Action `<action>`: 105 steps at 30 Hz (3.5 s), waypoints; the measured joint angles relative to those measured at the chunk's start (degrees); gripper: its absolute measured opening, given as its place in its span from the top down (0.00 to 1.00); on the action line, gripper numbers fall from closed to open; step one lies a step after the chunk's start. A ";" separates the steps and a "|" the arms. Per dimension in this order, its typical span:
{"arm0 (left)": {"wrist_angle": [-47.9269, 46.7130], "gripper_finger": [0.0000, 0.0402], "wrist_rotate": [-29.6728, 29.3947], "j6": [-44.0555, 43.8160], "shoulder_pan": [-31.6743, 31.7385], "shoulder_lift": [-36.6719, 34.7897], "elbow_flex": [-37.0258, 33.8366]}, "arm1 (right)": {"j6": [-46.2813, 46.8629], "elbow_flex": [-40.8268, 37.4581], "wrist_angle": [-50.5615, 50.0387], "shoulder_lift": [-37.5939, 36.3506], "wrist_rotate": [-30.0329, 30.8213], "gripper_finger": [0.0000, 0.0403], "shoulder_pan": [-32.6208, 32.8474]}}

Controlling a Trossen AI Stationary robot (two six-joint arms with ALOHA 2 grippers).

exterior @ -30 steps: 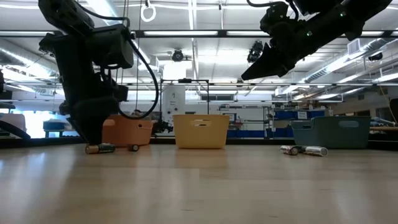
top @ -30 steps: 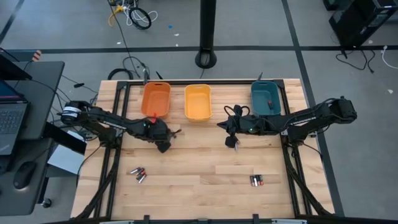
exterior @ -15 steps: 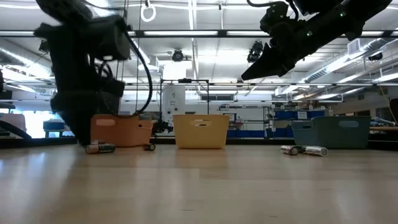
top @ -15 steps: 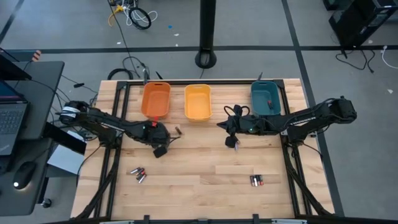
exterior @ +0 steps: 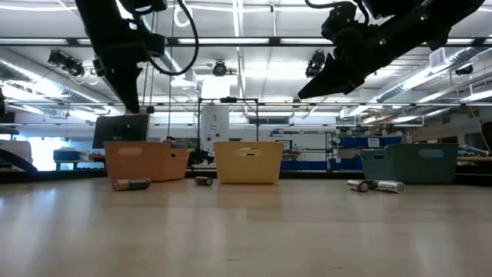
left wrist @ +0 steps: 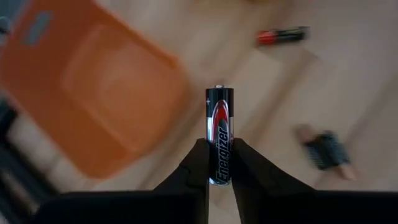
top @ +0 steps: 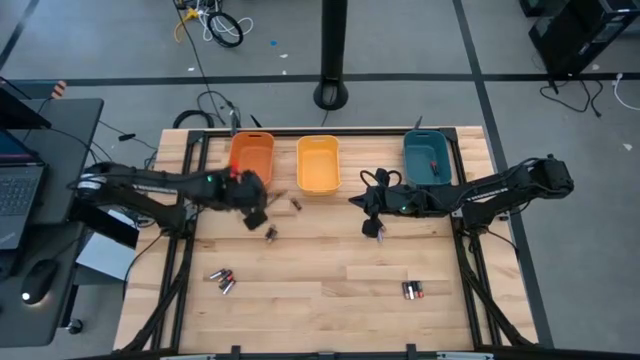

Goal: Sort batteries
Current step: Put the silver battery into the orange bin, then put the black battery into the yellow bin

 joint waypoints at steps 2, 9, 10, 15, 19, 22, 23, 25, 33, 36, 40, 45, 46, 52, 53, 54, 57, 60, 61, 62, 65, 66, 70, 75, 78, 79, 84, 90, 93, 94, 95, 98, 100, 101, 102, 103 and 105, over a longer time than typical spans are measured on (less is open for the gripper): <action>0.18 0.88 -0.08 2.05 3.89 -1.20 0.48 | -0.13 0.00 0.00 0.00 0.00 0.96 0.00; 3.83 0.88 2.96 13.48 21.15 -0.83 0.52 | -0.16 0.00 0.09 0.00 0.00 0.95 0.00; 5.51 0.88 4.92 15.56 23.47 -0.36 0.54 | -0.26 0.00 0.11 0.00 0.00 0.95 0.00; 11.65 0.88 15.48 23.78 33.54 4.23 0.56 | -0.32 0.00 0.26 0.00 0.00 0.96 0.00; 12.53 0.88 17.17 27.15 38.62 9.70 0.56 | -0.30 0.00 0.24 0.00 0.00 0.94 0.00; 12.72 0.88 17.19 29.41 40.60 13.53 0.56 | -0.32 0.00 0.24 0.00 0.00 0.95 0.00; 13.17 0.88 17.19 30.14 40.95 14.72 0.56 | -0.30 0.00 0.24 0.00 0.00 0.95 0.00; 14.16 0.88 17.19 30.44 41.45 16.81 0.56 | -0.30 0.00 0.24 0.00 0.00 0.96 0.00; 15.37 0.88 17.05 30.42 41.75 23.35 0.56 | -0.30 0.00 0.20 0.00 0.00 0.95 0.00; 15.44 0.88 16.86 30.41 41.74 24.42 0.57 | -0.30 0.00 0.17 0.00 0.00 0.95 0.00; 15.72 0.88 16.73 30.44 41.72 24.73 0.63 | -0.30 0.00 0.16 0.00 0.00 0.96 0.00; 16.22 0.76 16.43 30.84 41.74 24.73 0.63 | -0.30 0.00 0.15 0.00 0.00 0.95 0.00; 16.30 0.73 16.35 31.43 41.75 24.73 0.63 | -0.28 0.00 0.15 0.00 0.00 0.95 0.00; 16.55 0.61 13.79 32.69 41.75 22.99 0.61 | -0.30 0.00 0.15 0.00 0.00 0.95 0.00; 16.53 0.61 12.56 33.05 41.75 22.46 0.61 | -0.30 0.00 0.15 0.00 0.00 0.96 0.00; 16.47 0.61 11.62 33.25 41.75 21.89 0.64 | -0.30 0.00 0.15 0.00 0.00 0.96 0.00; 15.20 0.60 9.52 33.49 41.75 19.81 1.88 | -0.30 0.00 0.15 0.00 0.00 0.96 0.00; 14.46 0.60 8.51 34.55 41.49 16.99 3.71 | -0.30 0.00 0.15 0.00 0.00 0.95 0.00; 13.90 0.60 8.36 34.75 41.40 15.91 4.28 | -0.30 0.00 0.16 0.00 0.00 0.94 -0.01; 13.26 0.60 8.31 34.86 41.15 14.62 4.85 | -0.30 0.00 0.15 0.00 0.00 0.94 0.00; 12.20 0.62 8.21 34.95 39.93 10.00 6.21 | -0.30 0.00 0.13 0.00 0.00 0.94 0.00; 11.40 0.63 8.21 34.95 39.30 8.20 6.25 | -0.30 0.00 0.11 0.00 0.00 0.95 0.00; 7.76 0.68 9.55 32.32 34.98 0.99 6.29 | -0.28 0.00 -0.04 0.00 0.00 0.96 0.00; 2.70 0.74 15.31 23.83 27.07 -5.52 4.84 | 0.50 0.00 -0.04 0.00 -0.02 0.95 0.00; 2.66 0.75 18.42 17.46 21.50 -7.66 1.94 | 1.00 0.00 -0.07 0.00 -0.04 0.94 0.02; 2.69 0.75 18.67 15.28 19.52 -7.92 0.88 | 1.14 0.01 -0.05 0.00 -0.06 0.94 0.04; 6.04 0.74 19.76 4.83 9.40 -7.59 -5.53 | 1.19 0.00 -0.07 0.00 -0.09 0.96 0.04; 23.22 0.74 20.19 -3.83 0.67 -6.54 -13.65 | 0.92 0.00 -0.04 0.00 -0.20 0.95 0.04; 28.17 0.74 20.88 -8.11 -1.50 -5.12 -15.87 | 0.90 0.00 -0.04 0.00 -0.22 0.95 0.04; 30.26 0.74 20.89 -9.40 -2.03 -4.45 -16.26 | 0.87 0.00 -0.04 0.00 -0.22 0.95 0.04; 31.31 0.74 20.91 -10.63 -2.43 -3.76 -16.64 | 0.84 0.00 -0.05 0.00 -0.22 0.95 0.04; 32.39 0.74 20.36 -12.85 -3.28 -0.60 -16.94 | 0.77 0.00 -0.04 0.00 -0.22 0.96 0.04; 32.24 0.74 19.62 -13.16 -3.59 1.37 -16.93 | 0.79 0.00 0.07 0.00 -0.22 0.96 0.04; 32.72 0.74 19.38 -13.17 -3.68 2.44 -16.92 | 0.77 0.00 0.00 0.00 -0.24 0.96 0.04; 33.04 0.74 19.22 -13.16 -3.72 3.50 -16.90 | 0.77 0.00 -0.04 0.00 -0.24 0.96 0.04; 32.80 0.73 18.93 -13.16 -3.72 4.45 -16.90 | 0.78 0.00 -0.01 0.00 -0.24 0.95 0.04; 32.52 0.71 18.13 -13.11 -3.74 5.93 -16.68 | 0.92 0.00 -0.02 0.00 -0.23 0.95 0.04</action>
